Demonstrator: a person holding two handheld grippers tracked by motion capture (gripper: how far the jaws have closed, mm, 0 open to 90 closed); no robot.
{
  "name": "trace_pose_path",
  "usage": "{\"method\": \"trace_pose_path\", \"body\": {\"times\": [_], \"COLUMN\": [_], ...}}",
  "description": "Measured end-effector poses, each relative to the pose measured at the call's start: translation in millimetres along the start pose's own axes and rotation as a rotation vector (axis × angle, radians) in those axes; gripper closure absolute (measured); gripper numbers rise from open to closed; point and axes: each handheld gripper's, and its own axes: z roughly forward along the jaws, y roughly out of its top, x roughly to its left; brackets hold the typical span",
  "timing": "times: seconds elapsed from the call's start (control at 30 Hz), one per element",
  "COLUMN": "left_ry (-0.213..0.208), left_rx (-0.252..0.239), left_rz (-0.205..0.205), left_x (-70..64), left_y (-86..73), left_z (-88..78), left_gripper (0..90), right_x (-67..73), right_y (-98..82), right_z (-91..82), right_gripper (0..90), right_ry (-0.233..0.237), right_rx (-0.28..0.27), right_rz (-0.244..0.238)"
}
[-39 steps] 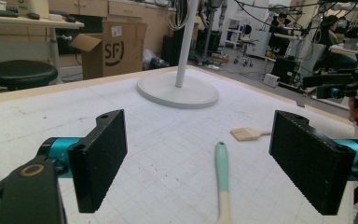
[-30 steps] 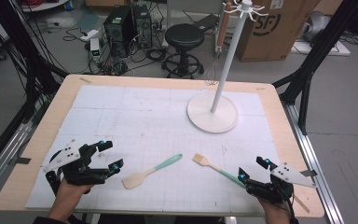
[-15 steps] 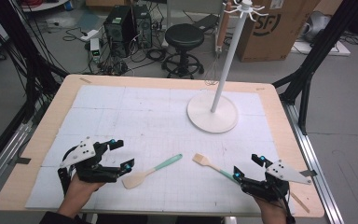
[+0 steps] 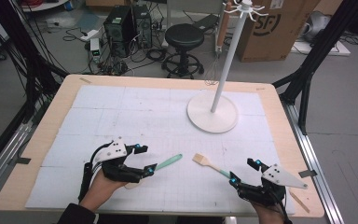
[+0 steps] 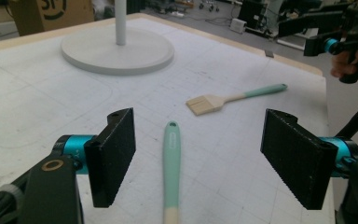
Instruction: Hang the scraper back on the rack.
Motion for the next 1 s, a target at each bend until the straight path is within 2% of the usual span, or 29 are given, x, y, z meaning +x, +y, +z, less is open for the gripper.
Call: {"method": "trace_pose_path", "body": {"times": [0.13, 0.4, 0.57, 0.67, 0.8, 0.9, 1.0], "left_ry": [0.008, 0.076, 0.083, 0.100, 0.108, 0.106, 0.111], "left_rx": [0.034, 0.214, 0.312, 0.321, 0.367, 0.391, 0.392], "left_rz": [-0.001, 0.012, 0.038, 0.040, 0.041, 0.075, 0.069], "left_x": [2.1, 7.6, 6.1, 5.2, 4.7, 2.0, 2.9], "left_y": [-2.5, -11.0, -15.5, -16.8, -18.7, -19.7, -19.3], "left_z": [13.0, 35.7, 43.9, 46.5, 52.3, 54.9, 54.5], "left_gripper": [30.5, 41.3, 48.5, 54.4, 60.1, 63.8, 66.9], "right_x": [1.3, 4.5, 4.5, 5.0, 6.1, 5.9, 6.6], "right_y": [-1.0, -2.1, -3.0, -3.7, -3.3, -2.3, -1.8], "right_z": [2.6, 6.5, 7.8, 8.8, 9.5, 9.4, 9.6], "right_gripper": [18.9, 18.9, 18.9, 18.9, 18.9, 18.9, 18.9], "right_ry": [0.010, 0.020, 0.022, 0.024, 0.027, 0.026, 0.029], "right_rx": [-0.010, 0.004, 0.007, 0.008, 0.013, 0.009, 0.014], "right_rz": [0.012, 0.007, 0.005, 0.006, 0.003, -0.003, 0.004]}}
